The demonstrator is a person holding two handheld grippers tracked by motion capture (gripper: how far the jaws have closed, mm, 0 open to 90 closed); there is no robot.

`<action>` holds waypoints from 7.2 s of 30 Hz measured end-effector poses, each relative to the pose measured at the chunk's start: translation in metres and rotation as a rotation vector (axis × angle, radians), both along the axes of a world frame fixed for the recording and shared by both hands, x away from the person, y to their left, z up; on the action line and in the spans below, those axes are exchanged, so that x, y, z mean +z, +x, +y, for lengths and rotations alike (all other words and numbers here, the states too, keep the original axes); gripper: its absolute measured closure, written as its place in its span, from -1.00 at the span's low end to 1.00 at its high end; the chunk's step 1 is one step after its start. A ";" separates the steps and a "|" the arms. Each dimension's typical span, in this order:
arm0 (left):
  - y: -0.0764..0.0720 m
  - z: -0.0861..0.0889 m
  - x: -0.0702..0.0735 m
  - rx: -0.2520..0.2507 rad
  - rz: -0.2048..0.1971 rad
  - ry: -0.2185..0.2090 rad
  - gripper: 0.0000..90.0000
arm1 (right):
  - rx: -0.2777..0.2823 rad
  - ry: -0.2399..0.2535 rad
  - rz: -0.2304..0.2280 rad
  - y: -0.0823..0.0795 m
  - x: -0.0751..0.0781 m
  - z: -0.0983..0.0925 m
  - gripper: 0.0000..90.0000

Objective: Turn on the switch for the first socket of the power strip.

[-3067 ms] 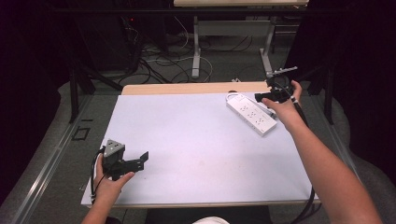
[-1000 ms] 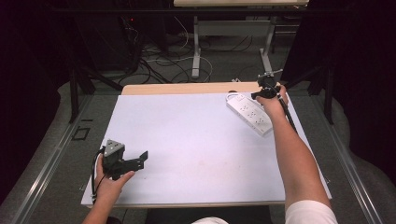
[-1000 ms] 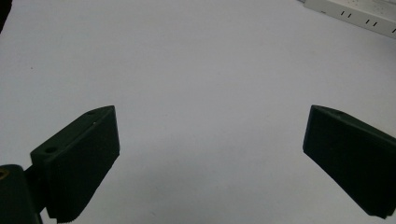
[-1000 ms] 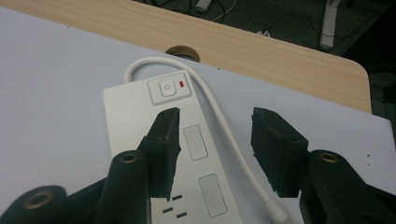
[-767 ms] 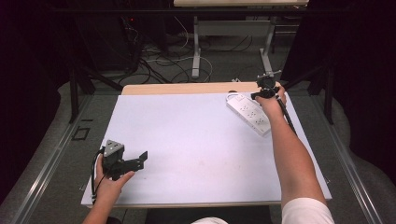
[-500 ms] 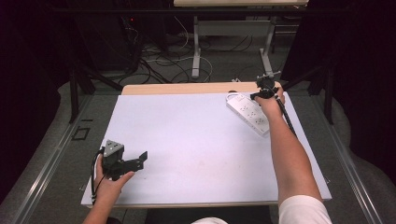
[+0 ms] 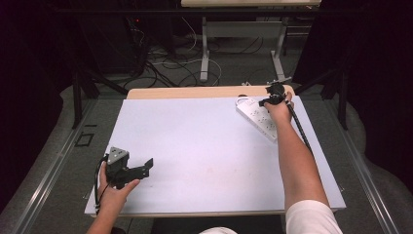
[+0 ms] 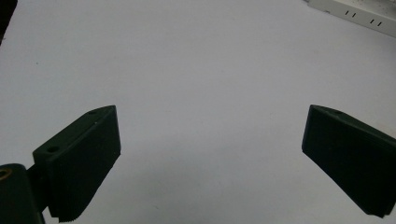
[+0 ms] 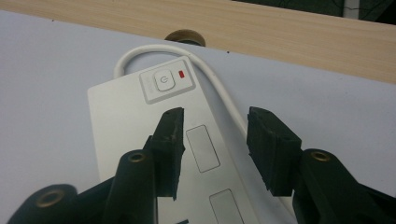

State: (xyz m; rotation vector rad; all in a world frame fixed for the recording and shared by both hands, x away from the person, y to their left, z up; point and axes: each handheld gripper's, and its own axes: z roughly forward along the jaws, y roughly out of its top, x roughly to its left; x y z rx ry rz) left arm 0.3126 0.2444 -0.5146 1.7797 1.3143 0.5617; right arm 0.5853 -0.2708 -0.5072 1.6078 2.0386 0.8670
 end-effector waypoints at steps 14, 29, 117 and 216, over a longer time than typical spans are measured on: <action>0.000 0.000 0.000 0.001 -0.002 -0.001 -0.90 | 0.038 -0.058 -0.011 0.002 -0.006 0.005 0.77; 0.000 0.001 -0.001 0.000 -0.001 0.000 -0.89 | 0.089 -0.113 -0.028 0.006 -0.016 0.015 1.00; 0.003 -0.005 -0.002 -0.030 0.006 0.001 -0.89 | -0.022 -0.083 -0.029 -0.008 -0.003 0.018 -0.31; 0.004 -0.011 -0.002 -0.038 0.002 0.000 -0.88 | 0.281 0.044 -0.185 -0.187 0.039 0.017 -0.98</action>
